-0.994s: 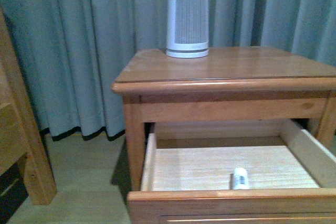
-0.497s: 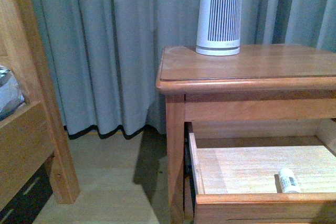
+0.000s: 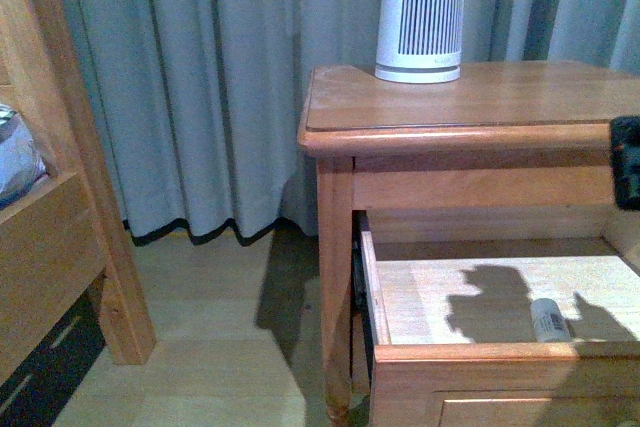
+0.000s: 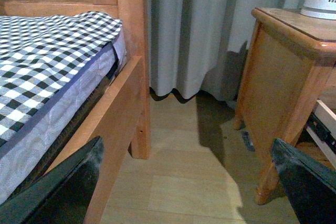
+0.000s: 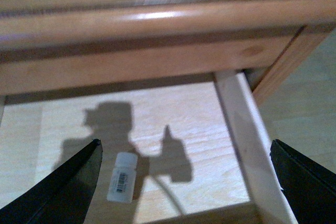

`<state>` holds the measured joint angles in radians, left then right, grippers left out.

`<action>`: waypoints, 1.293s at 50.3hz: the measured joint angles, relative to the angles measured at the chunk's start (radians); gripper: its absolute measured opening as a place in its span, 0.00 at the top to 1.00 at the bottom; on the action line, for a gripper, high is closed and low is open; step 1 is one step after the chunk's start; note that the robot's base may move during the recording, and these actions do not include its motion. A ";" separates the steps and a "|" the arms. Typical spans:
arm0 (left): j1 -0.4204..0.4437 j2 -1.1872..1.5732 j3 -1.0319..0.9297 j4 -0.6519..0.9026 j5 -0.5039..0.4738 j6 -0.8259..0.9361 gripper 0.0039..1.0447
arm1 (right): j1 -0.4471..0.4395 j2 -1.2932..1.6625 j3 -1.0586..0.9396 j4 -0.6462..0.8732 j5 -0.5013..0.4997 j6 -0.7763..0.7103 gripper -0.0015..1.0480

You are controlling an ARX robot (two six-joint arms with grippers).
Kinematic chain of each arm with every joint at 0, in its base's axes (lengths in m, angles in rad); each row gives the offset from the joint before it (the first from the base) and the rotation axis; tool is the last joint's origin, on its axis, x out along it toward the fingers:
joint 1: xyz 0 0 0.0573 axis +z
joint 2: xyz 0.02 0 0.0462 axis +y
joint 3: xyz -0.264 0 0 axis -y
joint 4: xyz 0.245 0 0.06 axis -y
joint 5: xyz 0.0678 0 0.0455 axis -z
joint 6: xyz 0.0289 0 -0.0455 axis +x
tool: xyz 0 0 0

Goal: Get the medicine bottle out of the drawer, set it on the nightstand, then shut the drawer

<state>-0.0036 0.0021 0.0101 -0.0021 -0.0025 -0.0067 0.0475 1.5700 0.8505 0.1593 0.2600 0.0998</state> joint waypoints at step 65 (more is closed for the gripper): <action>0.000 0.000 0.000 0.000 0.000 0.000 0.06 | 0.079 0.541 0.235 -0.058 -0.043 0.149 0.71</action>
<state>-0.0036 0.0021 0.0101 -0.0021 -0.0025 -0.0067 0.1261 2.1113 1.0851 0.1009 0.2169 0.2489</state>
